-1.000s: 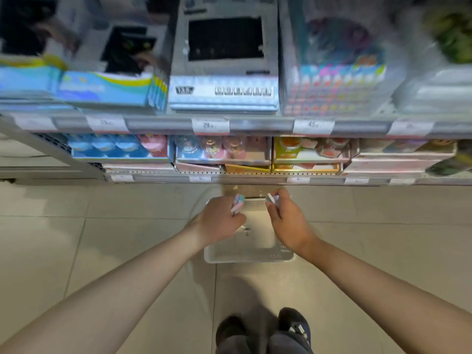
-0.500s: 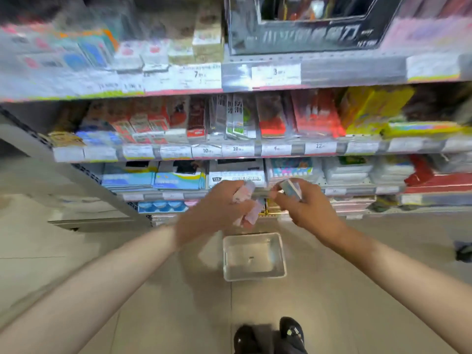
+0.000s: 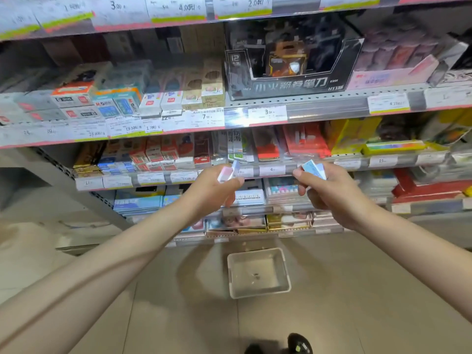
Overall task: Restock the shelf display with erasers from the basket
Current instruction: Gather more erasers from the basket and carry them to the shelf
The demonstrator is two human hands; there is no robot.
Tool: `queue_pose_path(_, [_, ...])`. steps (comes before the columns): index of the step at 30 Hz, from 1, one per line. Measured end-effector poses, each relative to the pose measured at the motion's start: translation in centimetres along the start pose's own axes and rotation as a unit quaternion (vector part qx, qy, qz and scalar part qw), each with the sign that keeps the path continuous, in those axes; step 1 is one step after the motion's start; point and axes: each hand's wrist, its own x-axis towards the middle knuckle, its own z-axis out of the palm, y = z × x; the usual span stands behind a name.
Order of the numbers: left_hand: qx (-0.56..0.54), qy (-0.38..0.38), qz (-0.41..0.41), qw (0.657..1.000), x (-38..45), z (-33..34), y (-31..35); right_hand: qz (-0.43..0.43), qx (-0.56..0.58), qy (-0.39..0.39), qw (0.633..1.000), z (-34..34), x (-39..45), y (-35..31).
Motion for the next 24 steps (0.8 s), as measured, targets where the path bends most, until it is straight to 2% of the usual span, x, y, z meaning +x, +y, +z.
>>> queue_pose_path(9, [-0.055, -0.044, 0.017, 0.997, 0.5, 1.2, -0.2, 0.004, 0.004, -0.042, 0.999, 2.5, 1.3, 0.2])
queue_pose_path(13, [-0.132, -0.044, -0.017, 0.99, 1.5, 2.3, -3.5, 0.029, 0.006, -0.058, 0.998, 3.0, 2.1, 3.3])
queue_pose_path(18, [-0.1, -0.045, -0.07, 0.991, 3.4, 5.7, -10.0, 0.081, -0.015, -0.08, 0.993, 3.4, 3.8, 11.2])
queue_pose_path(24, [-0.096, -0.003, -0.123, 0.988, 7.4, 13.1, -22.4, 0.087, -0.104, -0.085, 0.987, 4.2, 7.1, 24.7])
